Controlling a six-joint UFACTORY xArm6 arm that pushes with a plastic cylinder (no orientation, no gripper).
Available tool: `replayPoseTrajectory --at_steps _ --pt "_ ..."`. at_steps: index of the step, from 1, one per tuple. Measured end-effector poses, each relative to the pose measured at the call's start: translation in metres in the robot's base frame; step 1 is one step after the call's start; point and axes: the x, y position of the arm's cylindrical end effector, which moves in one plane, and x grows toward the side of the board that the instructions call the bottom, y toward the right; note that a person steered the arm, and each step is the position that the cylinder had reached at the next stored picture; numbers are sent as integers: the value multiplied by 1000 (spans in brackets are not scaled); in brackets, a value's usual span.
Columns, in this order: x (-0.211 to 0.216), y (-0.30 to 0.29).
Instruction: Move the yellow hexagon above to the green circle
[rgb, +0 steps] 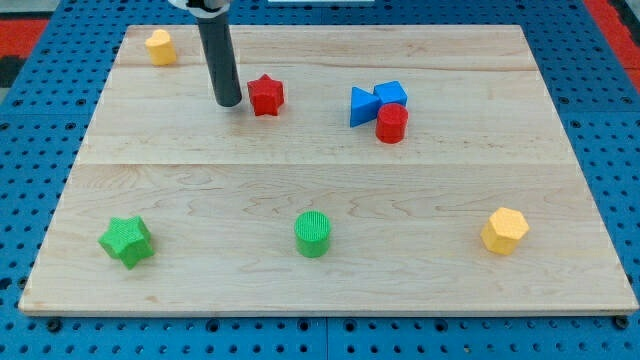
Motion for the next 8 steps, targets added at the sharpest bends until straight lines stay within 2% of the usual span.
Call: replayPoseTrajectory --at_steps 2,3,5,6,8 --pt "-7 53" --pt "37 99" --pt "108 100" --pt "152 138" --pt "162 331"
